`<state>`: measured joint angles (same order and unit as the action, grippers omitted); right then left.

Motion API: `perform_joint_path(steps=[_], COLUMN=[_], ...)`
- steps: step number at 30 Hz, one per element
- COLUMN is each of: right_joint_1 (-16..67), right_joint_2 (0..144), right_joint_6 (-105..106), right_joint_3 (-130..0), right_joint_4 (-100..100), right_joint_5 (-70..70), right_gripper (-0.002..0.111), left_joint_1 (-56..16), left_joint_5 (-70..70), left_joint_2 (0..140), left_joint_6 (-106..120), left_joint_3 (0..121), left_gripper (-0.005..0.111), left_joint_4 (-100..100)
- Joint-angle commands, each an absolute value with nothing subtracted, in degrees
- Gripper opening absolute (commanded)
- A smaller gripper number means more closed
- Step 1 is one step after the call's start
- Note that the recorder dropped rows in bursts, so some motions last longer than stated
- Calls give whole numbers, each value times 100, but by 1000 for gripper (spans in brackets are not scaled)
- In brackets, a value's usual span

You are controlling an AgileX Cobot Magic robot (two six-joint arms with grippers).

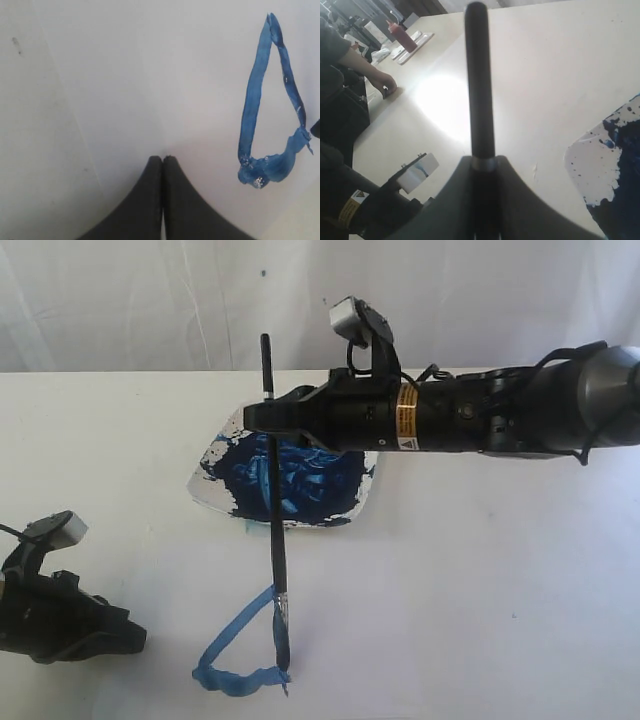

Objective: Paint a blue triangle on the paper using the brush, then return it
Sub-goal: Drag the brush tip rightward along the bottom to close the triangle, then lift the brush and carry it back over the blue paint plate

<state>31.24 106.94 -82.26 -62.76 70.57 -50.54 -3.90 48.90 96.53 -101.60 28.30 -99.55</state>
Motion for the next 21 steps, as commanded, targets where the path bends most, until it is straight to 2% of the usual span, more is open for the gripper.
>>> perform_joint_path(steps=[1,15,21], right_joint_1=[3080,2756,2396], right_joint_2=[10438,10098,10224], right_joint_6=[-8255,-8093,-7651], right_joint_3=[-6317,-6749,-6834], right_joint_4=[6810,5873,4121], right_joint_5=[-5082,-4706,-4643], right_gripper=[0,0,0], left_joint_1=[-414,-414,-414], left_joint_5=[4819,4819,4819], left_joint_2=[9601,9601,9601], left_joint_6=[-10155,-10155,-10155], left_joint_3=[2798,2798,2798], left_gripper=[0,0,0], left_joint_4=[-9995,-9995,-9995])
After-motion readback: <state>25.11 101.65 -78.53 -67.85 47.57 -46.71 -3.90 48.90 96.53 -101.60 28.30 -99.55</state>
